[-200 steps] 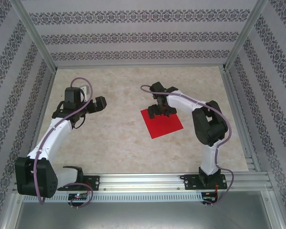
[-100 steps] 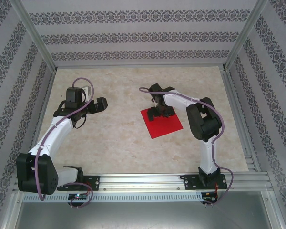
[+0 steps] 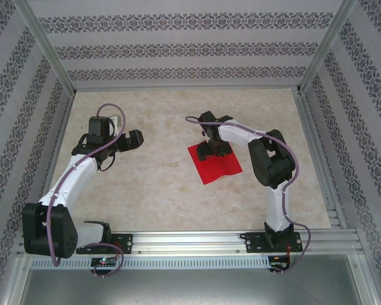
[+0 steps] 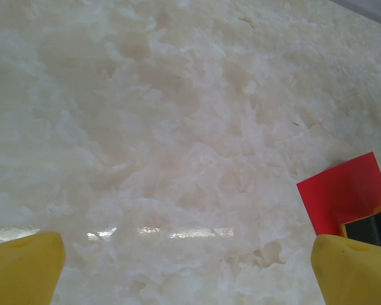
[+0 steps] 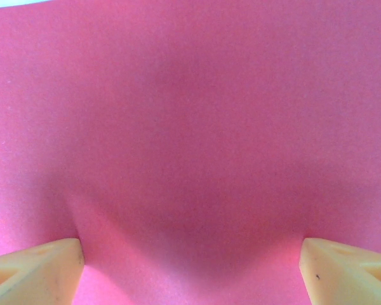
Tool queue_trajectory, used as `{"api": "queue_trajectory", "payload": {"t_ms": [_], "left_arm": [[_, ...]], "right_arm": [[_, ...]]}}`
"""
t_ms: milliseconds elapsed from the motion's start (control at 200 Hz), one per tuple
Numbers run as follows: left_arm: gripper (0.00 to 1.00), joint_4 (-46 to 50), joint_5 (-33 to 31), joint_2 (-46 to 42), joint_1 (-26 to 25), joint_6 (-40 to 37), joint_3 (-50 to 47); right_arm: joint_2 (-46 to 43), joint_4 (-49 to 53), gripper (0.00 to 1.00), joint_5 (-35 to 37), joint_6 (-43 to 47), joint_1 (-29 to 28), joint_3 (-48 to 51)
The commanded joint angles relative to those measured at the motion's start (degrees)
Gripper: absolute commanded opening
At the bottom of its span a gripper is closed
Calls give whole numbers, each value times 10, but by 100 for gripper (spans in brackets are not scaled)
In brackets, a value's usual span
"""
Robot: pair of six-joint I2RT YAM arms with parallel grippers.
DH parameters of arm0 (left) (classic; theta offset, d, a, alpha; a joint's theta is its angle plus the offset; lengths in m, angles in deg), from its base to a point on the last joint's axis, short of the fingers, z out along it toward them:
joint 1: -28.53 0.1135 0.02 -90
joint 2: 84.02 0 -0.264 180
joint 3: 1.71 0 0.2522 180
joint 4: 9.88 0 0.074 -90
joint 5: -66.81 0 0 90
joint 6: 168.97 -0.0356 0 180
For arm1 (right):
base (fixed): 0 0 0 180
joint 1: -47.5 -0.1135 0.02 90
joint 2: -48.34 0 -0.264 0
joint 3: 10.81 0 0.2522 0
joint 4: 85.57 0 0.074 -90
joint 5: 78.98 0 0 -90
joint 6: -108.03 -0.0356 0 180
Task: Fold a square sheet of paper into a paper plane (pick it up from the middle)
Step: Fold the square sheet of paper in half at the center of the table.
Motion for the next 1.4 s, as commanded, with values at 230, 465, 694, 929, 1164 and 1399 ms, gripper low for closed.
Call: {"api": "queue_trajectory", "payload": {"t_ms": [230,465,694,929,1164,1399], "left_arm": [[100,-6,8,10,-10,-3,12],[100,-28,40,30,-38,28,6],[100,-89,31,61,-130,88,-19],[98,-152,-21,111,-233,153,-33],[94,-192,-60,140,-278,221,-41],[94,-199,-75,129,-286,247,-51]], "right_arm": [[-34,-39,61,-69,-50,5,42],[-116,-175,46,-217,-156,4,118],[-174,-391,38,-374,-283,-4,204],[-179,-453,38,-375,-305,0,267],[-166,-331,53,-231,-215,6,256],[-173,-261,69,-106,-164,-2,234]]}}
